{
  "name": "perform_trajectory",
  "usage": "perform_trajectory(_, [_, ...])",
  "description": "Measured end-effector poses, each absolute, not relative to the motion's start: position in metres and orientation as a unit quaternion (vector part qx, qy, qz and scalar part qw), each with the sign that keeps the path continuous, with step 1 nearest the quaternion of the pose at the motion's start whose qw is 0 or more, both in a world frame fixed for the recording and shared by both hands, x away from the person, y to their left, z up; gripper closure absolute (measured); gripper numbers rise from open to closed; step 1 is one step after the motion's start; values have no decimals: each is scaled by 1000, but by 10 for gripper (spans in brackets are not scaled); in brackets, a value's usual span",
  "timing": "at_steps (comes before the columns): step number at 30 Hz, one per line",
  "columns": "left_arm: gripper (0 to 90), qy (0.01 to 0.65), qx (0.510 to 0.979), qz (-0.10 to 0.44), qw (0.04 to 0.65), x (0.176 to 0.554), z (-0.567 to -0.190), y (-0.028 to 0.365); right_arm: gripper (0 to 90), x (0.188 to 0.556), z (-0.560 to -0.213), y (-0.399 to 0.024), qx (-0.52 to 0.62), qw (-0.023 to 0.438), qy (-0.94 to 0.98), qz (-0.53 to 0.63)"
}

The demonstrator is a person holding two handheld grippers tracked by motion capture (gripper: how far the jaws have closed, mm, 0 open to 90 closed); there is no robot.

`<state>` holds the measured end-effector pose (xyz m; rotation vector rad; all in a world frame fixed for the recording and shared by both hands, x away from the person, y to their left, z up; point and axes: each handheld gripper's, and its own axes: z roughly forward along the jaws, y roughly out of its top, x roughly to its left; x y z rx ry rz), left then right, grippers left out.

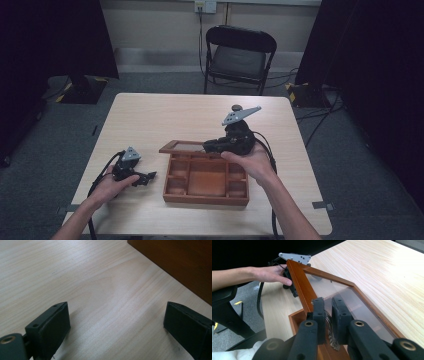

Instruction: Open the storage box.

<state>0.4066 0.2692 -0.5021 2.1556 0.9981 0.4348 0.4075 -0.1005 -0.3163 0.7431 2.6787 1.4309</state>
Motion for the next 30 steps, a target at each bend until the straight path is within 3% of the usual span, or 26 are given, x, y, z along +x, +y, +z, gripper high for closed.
perform_trajectory(30, [61, 387, 834, 168, 356, 407, -502, 269, 825, 420, -309, -103, 243, 1, 850, 467])
